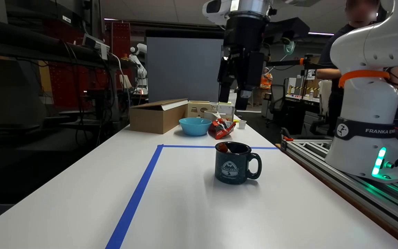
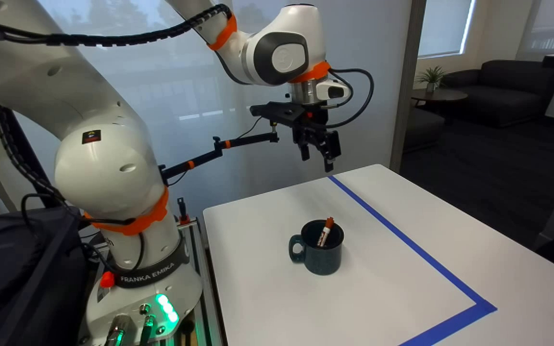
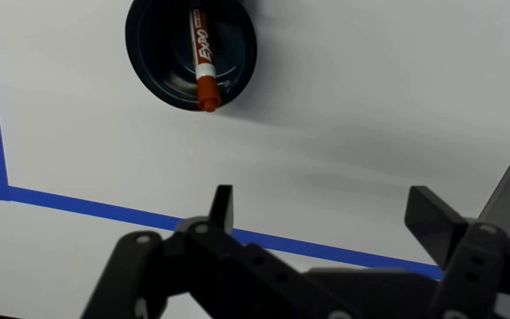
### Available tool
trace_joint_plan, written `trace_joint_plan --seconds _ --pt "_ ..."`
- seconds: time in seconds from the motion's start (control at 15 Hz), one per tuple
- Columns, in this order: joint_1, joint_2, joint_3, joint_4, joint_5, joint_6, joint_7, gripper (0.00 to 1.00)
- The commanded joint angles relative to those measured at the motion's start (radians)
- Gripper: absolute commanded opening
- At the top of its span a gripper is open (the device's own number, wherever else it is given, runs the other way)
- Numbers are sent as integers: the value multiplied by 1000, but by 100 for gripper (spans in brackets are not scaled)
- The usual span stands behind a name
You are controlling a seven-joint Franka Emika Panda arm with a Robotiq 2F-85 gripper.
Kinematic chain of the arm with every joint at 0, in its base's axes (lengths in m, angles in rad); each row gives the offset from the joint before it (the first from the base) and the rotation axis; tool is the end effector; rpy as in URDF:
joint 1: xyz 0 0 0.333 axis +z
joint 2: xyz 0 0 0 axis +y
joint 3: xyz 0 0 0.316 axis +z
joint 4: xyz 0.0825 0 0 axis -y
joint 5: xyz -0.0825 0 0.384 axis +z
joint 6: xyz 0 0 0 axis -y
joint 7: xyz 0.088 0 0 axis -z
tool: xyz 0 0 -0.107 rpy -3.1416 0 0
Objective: Shift the sharpie to the table
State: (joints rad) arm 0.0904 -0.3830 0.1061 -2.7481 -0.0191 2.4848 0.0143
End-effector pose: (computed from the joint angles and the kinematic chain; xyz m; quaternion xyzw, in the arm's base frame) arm 0.3796 0.0731 0.3443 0.9934 0.0953 0.0610 0.0199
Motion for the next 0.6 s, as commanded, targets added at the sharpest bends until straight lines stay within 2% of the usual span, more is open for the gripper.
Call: trace_joint_plan --seconds 0.0,0.53 --pt "-16 25 -20 1 -19 29 -18 100" --pt "-61 177 -27 0 -70 166 5 100"
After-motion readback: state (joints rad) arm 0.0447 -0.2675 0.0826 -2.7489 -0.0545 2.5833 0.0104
